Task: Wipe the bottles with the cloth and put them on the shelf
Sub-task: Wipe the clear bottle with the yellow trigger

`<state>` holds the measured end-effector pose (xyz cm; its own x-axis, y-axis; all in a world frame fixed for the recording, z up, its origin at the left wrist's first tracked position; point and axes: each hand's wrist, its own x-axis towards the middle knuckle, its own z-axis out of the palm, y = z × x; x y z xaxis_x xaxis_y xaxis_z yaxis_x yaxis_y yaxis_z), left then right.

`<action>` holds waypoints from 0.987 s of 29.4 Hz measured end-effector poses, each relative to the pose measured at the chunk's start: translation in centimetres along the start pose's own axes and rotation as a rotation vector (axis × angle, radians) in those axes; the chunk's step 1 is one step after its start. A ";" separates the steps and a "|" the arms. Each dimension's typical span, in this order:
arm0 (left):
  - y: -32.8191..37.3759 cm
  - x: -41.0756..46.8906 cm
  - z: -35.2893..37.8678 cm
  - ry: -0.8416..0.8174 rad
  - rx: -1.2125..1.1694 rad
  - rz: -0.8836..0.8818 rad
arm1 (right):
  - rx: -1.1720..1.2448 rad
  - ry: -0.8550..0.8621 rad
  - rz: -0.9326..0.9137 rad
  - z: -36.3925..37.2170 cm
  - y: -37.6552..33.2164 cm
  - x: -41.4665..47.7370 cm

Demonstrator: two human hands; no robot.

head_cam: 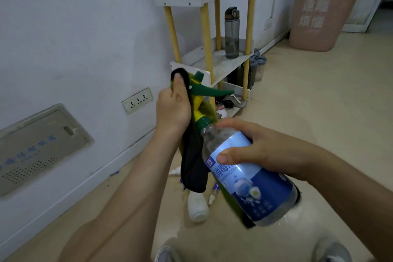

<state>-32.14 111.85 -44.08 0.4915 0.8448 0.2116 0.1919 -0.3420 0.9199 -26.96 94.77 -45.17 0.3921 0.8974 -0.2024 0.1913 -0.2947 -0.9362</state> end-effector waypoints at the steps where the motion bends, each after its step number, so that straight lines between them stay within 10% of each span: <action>1: -0.3 0.2 0.1 0.011 -0.090 -0.084 | -0.037 0.009 0.003 0.0 0.0 0.0; 7: -0.8 0.4 -0.8 -0.037 -0.703 -0.312 | 0.076 0.002 0.072 -1.2 0.0 0.0; 11: -0.8 -1.8 -0.5 -0.277 0.194 0.389 | 0.139 -0.108 0.138 -0.4 -0.4 -0.1; 14: -1.5 -1.2 -0.6 -0.229 0.404 0.492 | -0.045 -0.117 0.137 0.4 -0.8 -0.4; 18: -2.4 -0.9 0.0 -0.161 0.292 0.338 | -0.585 -0.043 0.073 0.7 -0.4 -0.3; 29: -3.2 0.7 -0.6 -0.101 -0.272 -0.180 | -1.160 0.261 -0.116 0.9 1.9 0.2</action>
<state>-32.88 113.78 -46.66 0.5548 0.8318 0.0161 0.0567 -0.0571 0.9968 -27.31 94.71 -47.27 0.4638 0.8841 0.0563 0.8837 -0.4572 -0.1005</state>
